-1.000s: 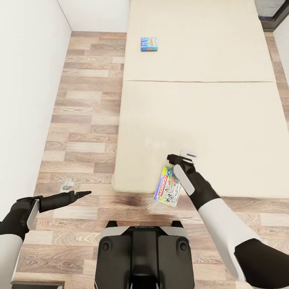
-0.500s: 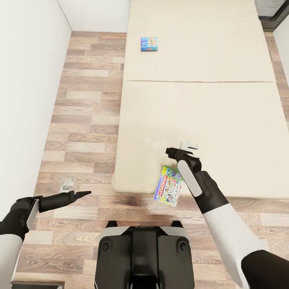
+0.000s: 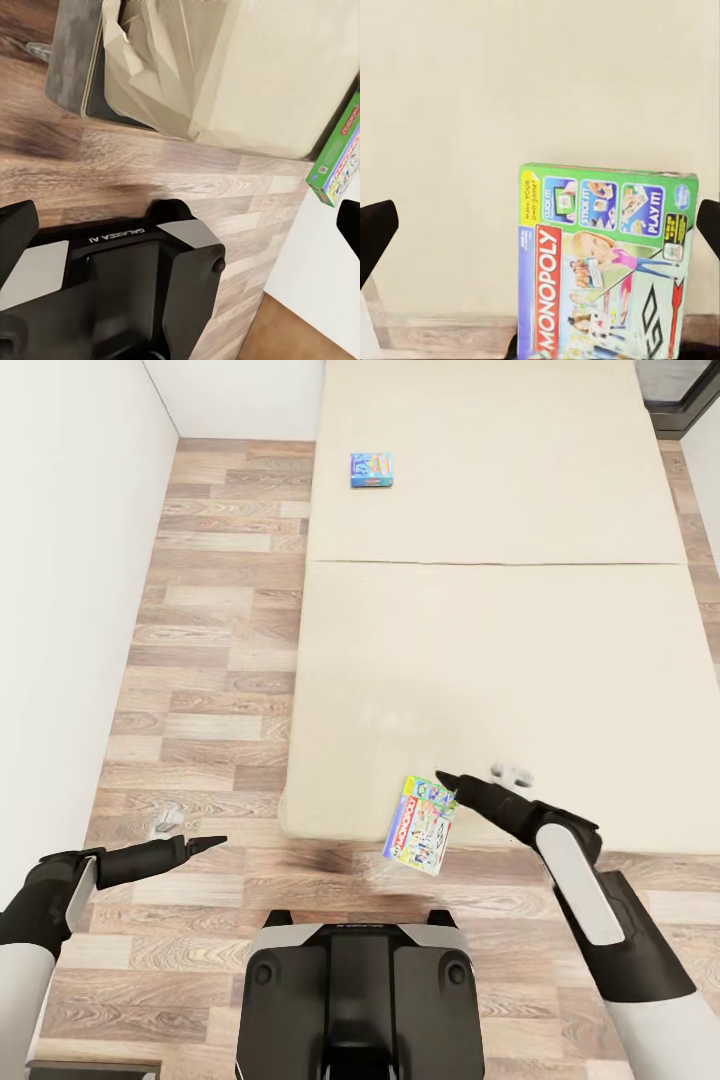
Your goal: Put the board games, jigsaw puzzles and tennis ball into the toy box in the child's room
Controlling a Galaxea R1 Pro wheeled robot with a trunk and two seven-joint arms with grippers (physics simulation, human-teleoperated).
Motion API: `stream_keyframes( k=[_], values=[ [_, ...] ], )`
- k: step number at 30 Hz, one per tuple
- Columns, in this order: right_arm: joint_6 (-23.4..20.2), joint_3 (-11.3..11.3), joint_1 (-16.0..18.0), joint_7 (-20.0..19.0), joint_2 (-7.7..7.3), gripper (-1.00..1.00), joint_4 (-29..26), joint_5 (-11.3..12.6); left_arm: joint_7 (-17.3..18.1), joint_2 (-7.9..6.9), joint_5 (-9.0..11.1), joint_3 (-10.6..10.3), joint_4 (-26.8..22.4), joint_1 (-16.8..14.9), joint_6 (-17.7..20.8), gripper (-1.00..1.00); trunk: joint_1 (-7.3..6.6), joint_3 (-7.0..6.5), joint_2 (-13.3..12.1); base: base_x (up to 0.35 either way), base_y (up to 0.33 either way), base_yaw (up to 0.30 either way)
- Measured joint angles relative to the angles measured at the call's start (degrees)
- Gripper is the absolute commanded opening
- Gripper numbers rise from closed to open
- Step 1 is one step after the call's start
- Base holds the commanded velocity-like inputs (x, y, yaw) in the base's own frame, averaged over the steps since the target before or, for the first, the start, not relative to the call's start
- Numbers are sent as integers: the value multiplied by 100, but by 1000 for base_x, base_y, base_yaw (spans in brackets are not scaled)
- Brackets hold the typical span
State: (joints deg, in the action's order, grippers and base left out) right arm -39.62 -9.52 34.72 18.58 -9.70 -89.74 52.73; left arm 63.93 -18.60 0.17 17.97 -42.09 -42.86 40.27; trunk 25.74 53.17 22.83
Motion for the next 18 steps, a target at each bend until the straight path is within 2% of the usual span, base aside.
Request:
stream_keyframes(
  k=[1,3,4,5,6,10,11,15,18],
  values=[
    [9,105,-221,-440,-111,100,-41,147,2,0,0,-2,0,0,-1,100,0,0,0,0,0,0],
    [24,211,-484,-940,-204,100,-66,249,3,2,0,-3,0,0,-2,100,0,0,0,0,0,0],
    [40,333,-755,-1441,-274,100,-81,324,3,2,0,-4,-1,0,-1,100,-1,0,0,0,0,0],
    [59,411,-905,-1694,-300,100,-89,379,3,5,0,-4,0,0,-2,100,0,0,0,0,0,0],
    [108,587,-1163,-2199,-328,100,-99,443,1,7,0,-6,-1,0,-2,100,-1,0,0,0,0,0],
    [243,971,-1557,-3280,-346,100,-107,463,-2,11,4,-10,0,0,-8,100,0,0,0,0,0,0],
    [296,1110,-1660,-3752,-348,100,-108,460,-3,12,5,-11,0,0,-9,100,0,0,1,0,0,0],
    [364,1323,-1786,-4593,-354,100,-96,424,3,10,7,-13,0,0,-11,100,0,0,0,0,0,0],
    [380,1384,-1817,-4816,-381,100,-52,415,8,7,7,-15,0,0,-11,100,0,-7,0,0,0,0]
  ],
)
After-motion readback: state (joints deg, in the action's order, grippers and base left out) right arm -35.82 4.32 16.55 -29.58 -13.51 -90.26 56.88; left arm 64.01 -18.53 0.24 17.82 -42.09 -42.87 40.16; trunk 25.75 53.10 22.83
